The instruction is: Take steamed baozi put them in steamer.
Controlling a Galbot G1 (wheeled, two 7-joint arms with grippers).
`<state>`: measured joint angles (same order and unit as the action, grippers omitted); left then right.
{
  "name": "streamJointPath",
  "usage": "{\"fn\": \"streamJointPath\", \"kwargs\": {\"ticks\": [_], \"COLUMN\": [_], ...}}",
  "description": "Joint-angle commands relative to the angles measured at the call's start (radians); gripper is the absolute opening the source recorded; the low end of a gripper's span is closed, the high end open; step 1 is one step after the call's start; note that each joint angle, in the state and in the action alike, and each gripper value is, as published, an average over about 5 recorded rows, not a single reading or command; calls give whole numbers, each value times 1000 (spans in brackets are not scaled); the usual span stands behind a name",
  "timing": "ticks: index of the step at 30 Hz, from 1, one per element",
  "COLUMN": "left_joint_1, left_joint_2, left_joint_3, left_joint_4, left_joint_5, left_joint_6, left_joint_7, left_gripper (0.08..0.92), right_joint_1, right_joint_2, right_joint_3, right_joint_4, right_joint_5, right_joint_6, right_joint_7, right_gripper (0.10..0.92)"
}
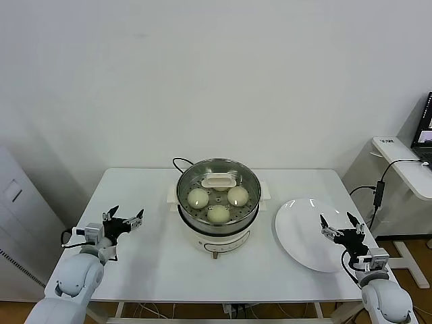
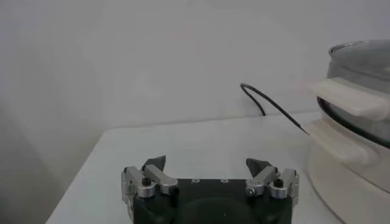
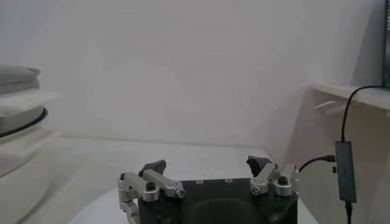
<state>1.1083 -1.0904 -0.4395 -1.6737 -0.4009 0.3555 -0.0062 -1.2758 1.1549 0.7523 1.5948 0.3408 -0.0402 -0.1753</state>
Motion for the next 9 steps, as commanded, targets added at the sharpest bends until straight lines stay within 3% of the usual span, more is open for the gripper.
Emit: {"fn": "streamJointPath", "kwargs": {"ticks": [1, 9], "left_joint_1": [10, 14], "left_joint_2": [-10, -7], "left_joint_3": [-2, -6], "left_joint_4": [9, -1], "left_joint_5": [-12, -13], "left_joint_6": [3, 6], "left_joint_7": [-4, -4], "left_gripper": [823, 823], "right_joint_1": [-3, -7], "right_joint_2": [5, 10], "right_joint_3": [-1, 1], "right_joint_4": [3, 2], "right_joint_5": [-3, -6], "right_joint_6": [0, 0], "right_joint_7": [1, 10], "right_gripper": [823, 823]}}
